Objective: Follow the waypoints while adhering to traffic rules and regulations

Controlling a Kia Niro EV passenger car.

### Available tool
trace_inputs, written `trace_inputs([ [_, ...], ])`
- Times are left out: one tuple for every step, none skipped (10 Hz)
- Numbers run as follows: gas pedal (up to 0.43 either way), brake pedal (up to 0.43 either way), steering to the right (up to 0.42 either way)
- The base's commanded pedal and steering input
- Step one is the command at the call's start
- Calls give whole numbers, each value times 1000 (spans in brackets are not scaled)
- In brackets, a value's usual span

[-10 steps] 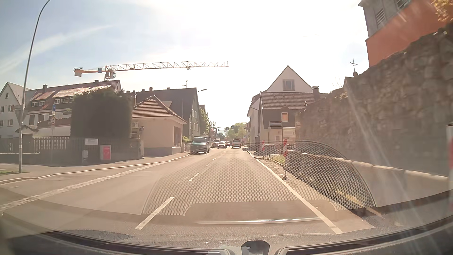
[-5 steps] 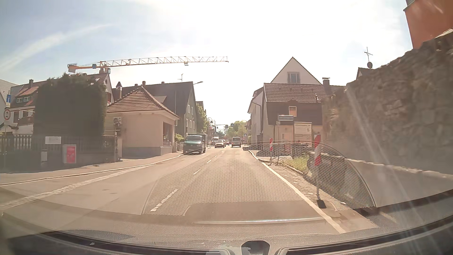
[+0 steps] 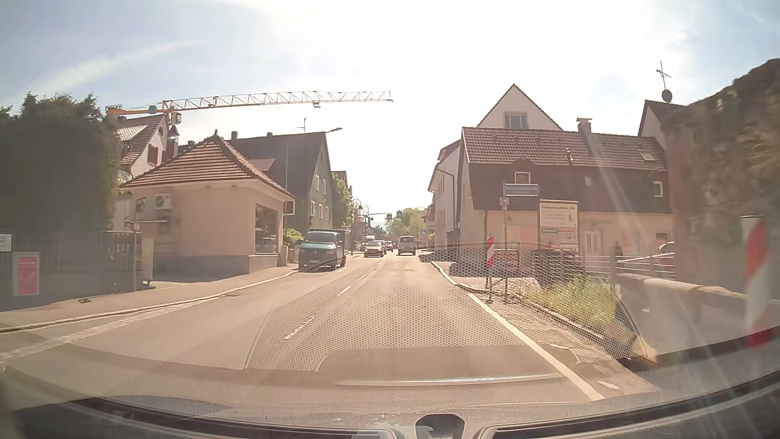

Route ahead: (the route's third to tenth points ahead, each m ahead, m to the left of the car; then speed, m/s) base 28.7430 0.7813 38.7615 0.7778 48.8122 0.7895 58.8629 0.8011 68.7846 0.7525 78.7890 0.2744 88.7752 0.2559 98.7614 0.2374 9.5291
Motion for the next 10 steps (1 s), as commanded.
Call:
trace_inputs([
  [20, 0, 1],
  [0, 0, 1],
  [0, 0, 1],
  [0, 0, 3],
  [0, 0, 4],
  [0, 0, 4],
  [0, 0, 3],
  [0, 0, 3],
  [0, 0, 3],
  [0, 0, 3],
])
